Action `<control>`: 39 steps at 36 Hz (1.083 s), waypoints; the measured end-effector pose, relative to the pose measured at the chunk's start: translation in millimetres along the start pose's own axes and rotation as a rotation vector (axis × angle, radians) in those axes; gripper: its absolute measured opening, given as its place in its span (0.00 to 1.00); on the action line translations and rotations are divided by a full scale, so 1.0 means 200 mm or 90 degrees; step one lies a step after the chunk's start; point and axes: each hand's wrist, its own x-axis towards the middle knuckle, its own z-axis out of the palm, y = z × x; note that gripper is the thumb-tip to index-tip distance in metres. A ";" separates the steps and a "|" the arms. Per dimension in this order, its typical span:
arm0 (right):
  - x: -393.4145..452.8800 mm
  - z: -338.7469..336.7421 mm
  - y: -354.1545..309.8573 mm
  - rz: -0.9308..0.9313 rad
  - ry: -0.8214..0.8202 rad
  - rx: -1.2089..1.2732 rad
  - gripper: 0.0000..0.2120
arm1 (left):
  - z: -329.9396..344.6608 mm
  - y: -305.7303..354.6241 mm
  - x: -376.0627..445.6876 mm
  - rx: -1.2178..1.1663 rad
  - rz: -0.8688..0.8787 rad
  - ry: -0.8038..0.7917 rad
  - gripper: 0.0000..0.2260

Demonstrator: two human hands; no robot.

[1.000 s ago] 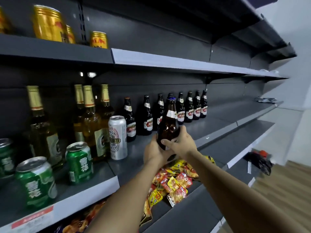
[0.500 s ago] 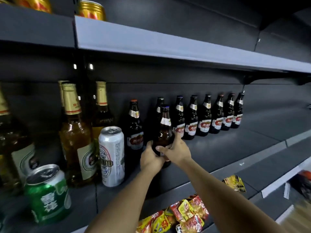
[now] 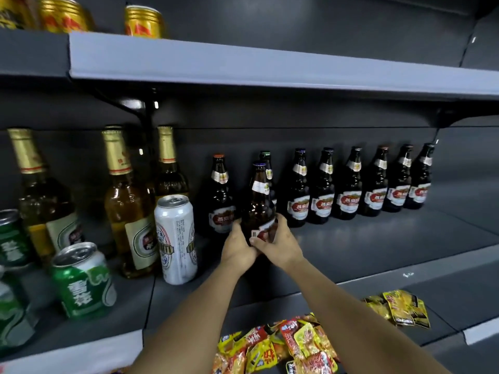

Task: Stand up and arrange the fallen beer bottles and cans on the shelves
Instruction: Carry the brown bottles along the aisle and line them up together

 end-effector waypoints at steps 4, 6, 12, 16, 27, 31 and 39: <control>-0.08 -0.02 0.03 -0.075 0.107 -0.087 0.31 | 0.00 0.00 -0.08 0.052 0.012 0.076 0.33; -0.13 -0.04 -0.01 -0.172 0.217 -0.123 0.22 | -0.01 0.00 -0.14 0.086 0.011 0.111 0.31; -0.19 -0.01 -0.20 -0.373 0.282 -0.128 0.12 | -0.13 0.00 -0.34 0.188 0.033 0.291 0.16; -0.26 0.11 -0.30 -0.386 0.221 -0.073 0.09 | -0.26 -0.02 -0.46 0.238 0.066 0.417 0.12; -0.47 0.45 -0.56 -0.478 0.062 -0.125 0.05 | -0.82 -0.18 -0.60 0.399 0.076 0.744 0.20; -0.54 0.65 -0.69 -0.398 -0.094 -0.155 0.15 | -1.03 -0.29 -0.68 0.434 0.049 0.792 0.23; -0.63 1.03 -0.80 -0.164 -0.151 -0.057 0.45 | -1.33 -0.58 -0.78 0.157 -0.181 0.601 0.45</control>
